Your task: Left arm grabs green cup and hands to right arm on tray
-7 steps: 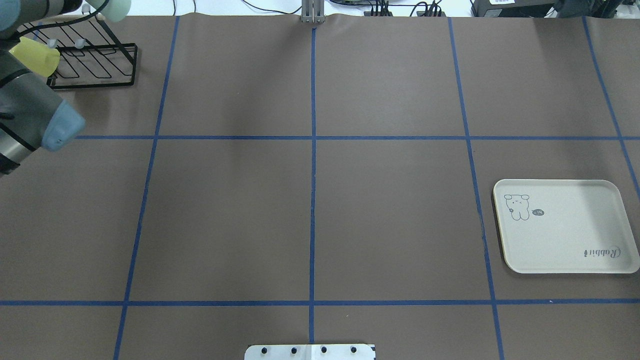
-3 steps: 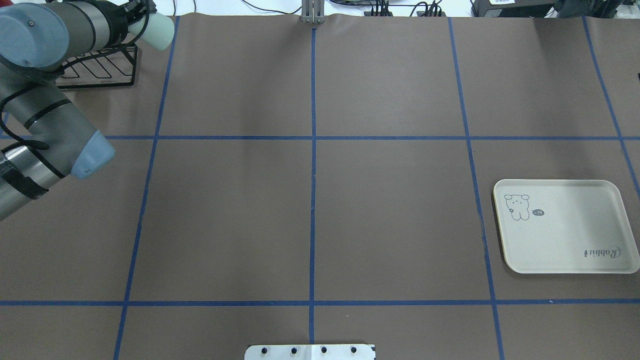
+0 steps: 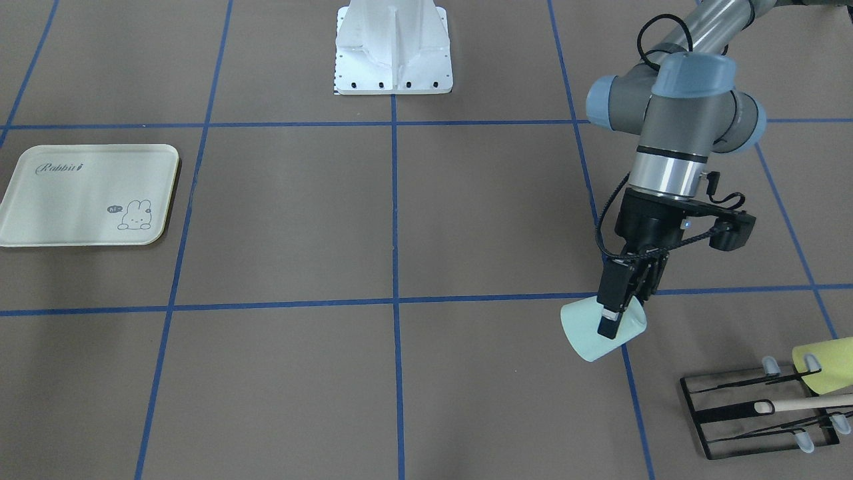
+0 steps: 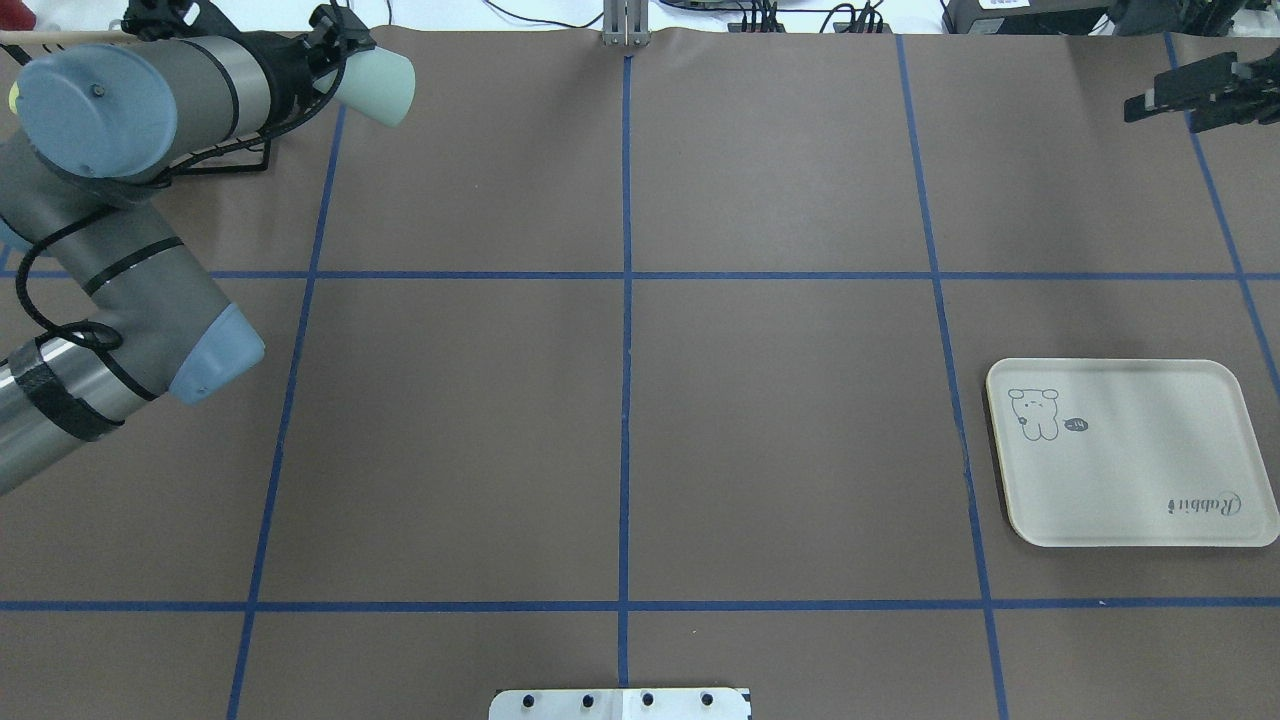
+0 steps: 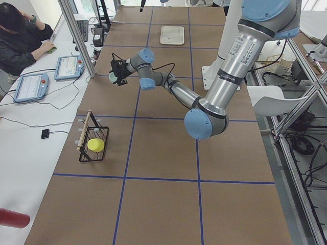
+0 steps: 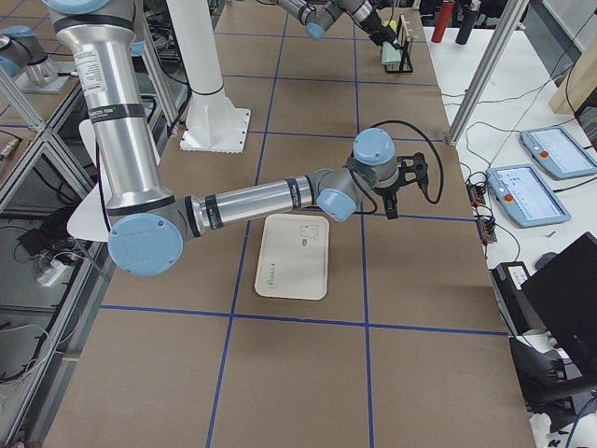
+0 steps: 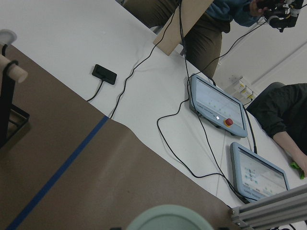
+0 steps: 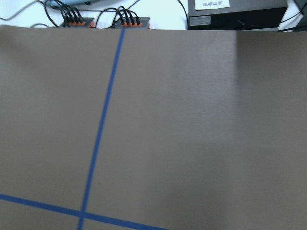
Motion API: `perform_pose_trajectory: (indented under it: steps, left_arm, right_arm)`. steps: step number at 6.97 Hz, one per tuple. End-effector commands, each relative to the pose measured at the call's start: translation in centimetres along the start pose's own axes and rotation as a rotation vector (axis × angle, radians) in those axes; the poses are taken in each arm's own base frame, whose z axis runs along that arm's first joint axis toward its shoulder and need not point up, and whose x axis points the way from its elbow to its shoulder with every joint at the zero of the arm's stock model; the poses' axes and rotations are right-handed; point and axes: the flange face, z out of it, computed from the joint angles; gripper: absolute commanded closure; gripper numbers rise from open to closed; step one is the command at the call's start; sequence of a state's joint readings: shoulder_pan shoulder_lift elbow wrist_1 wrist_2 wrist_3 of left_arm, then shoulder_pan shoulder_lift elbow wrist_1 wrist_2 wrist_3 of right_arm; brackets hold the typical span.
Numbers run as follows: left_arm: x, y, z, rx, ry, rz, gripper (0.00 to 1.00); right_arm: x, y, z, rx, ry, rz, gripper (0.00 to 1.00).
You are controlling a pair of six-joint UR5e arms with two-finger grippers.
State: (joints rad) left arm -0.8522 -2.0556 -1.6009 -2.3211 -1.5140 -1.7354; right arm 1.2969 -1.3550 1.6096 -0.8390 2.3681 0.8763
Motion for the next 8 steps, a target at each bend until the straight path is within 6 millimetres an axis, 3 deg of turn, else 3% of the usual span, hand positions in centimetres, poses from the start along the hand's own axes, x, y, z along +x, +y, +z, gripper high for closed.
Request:
perform_pose_trajectory:
  steps: [1, 2, 3, 6, 8]
  left_arm:
    - [1.6, 4.5, -1.7, -0.074, 0.046, -0.088, 0.64]
    - [4.3, 6.1, -2.9, -0.107, 0.091, -0.153, 0.64]
    - [6.0, 8.1, -3.4, -0.145, 0.114, -0.204, 0.64]
    - [10.4, 12.0, -6.5, -0.243, 0.181, -0.374, 0.63]
    - [11.9, 12.2, -9.7, -0.306, 0.223, -0.404, 0.63]
  right_arm:
    - [-7.3, 0.9, 1.6, 0.009, -0.161, 0.106, 0.01]
    - [-10.9, 1.6, 2.6, -0.007, -0.237, 0.123, 0.01]
    - [-13.1, 3.1, 3.0, -0.019, -0.319, 0.118, 0.01]
    - [-17.1, 5.8, 3.2, -0.043, -0.491, 0.069, 0.01]
    - [-18.9, 7.5, 3.2, -0.01, -0.594, -0.012, 0.02]
